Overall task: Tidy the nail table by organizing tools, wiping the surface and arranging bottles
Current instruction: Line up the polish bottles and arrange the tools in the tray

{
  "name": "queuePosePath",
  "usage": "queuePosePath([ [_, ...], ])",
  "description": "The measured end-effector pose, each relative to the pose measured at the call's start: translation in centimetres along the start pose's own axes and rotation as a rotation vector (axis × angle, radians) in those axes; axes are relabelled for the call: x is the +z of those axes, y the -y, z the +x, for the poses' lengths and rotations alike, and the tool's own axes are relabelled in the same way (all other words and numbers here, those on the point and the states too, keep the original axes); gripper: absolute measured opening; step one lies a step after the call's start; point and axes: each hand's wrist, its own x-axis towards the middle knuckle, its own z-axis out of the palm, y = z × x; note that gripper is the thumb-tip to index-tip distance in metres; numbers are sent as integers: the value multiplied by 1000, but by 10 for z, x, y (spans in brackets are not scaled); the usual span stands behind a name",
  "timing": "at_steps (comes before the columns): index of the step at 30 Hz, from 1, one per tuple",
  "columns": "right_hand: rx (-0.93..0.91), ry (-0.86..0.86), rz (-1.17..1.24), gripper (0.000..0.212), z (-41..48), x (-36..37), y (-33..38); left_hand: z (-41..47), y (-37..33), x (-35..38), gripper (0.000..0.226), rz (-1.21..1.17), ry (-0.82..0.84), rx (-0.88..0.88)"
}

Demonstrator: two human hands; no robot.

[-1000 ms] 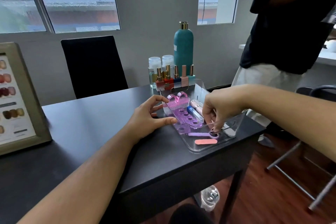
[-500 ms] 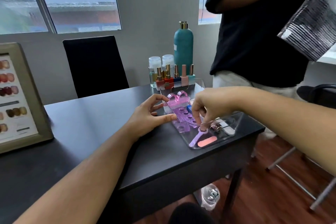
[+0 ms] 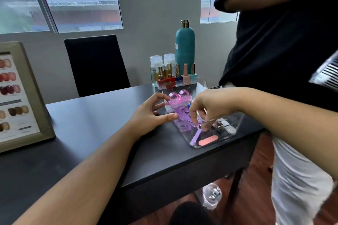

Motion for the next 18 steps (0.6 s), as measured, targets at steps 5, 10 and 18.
queuePosePath([
  [5,-6,59,12,17,2,1,5,1,1,0,66,-1,-5,3],
  [10,-3,31,-31,16,3,0,7,1,1,0,67,-3,5,2],
  [18,-17,7,-6,19,-3,-6,4,0,-1,0,66,-12,16,-3],
])
